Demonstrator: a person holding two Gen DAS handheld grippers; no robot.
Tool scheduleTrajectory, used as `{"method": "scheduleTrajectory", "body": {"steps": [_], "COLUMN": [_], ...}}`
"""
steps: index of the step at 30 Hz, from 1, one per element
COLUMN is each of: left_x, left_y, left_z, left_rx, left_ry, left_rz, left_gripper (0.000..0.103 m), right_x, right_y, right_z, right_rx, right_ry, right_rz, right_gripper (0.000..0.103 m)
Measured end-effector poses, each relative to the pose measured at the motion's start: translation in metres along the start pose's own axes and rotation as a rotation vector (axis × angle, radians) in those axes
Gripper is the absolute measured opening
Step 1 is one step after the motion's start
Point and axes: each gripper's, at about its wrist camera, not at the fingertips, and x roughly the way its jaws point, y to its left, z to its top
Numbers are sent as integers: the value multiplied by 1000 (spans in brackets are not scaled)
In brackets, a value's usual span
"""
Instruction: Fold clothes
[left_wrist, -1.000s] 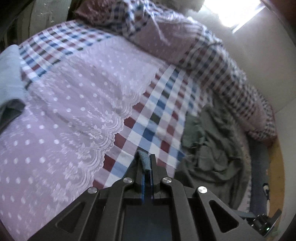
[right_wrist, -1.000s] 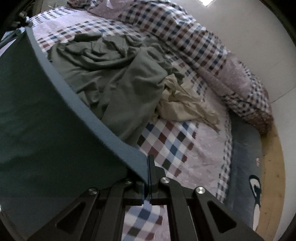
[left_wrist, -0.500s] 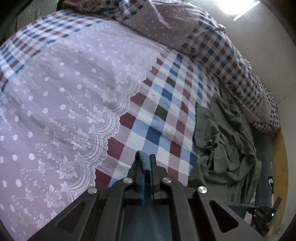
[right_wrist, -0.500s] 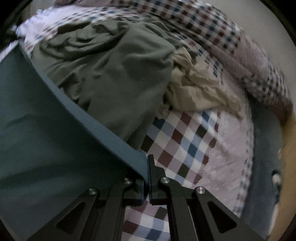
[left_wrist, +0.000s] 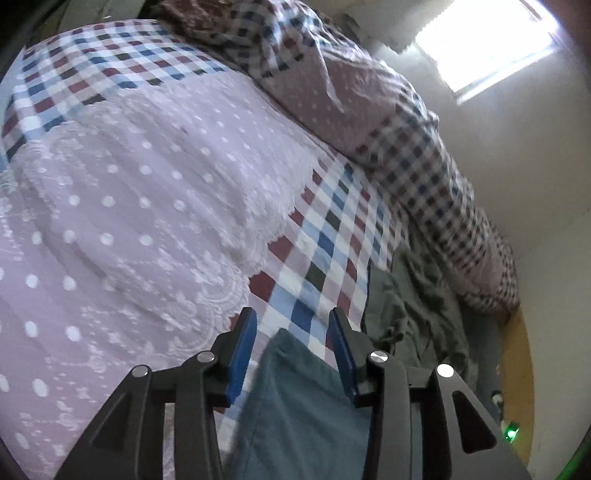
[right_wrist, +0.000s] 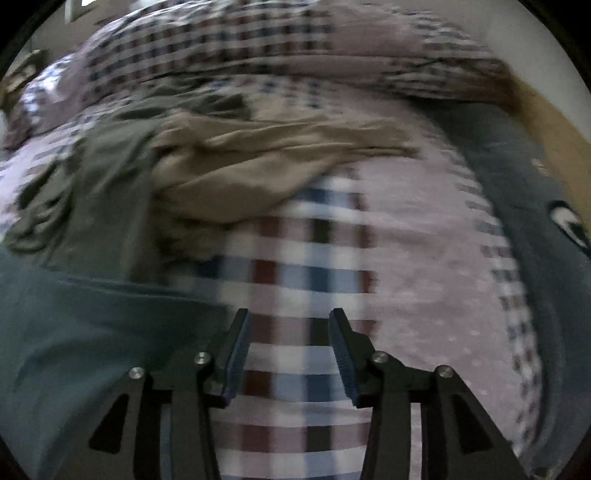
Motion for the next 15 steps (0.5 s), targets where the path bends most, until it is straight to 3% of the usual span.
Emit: {"method": "scheduleTrajectory", "body": {"steps": [2, 4, 7, 10, 15], "left_x": [-14, -34, -70, -106, -172], "left_y": [6, 12, 23, 28, 36], "left_z": [3, 4, -2, -15, -59], "left_rx": [-3, 4, 21, 59, 97], "left_ry": [-23, -56, -92, -133, -202], "left_rz": [-11, -22, -29, -20, -49], "left_gripper": [59, 64, 66, 74, 75], "right_x": [-7, -23, -51, -83, -149], "right_y": [-5, -9, -15, -20, -19], "right_z": [-3, -8, -17, -28, -60], "right_rx": [7, 7, 25, 53, 85], "right_ry": [-16, -49, -108, -165, -279], "right_rz": [-22, -31, -33, -20, 19], "right_gripper": [46, 47, 51, 53, 57]}}
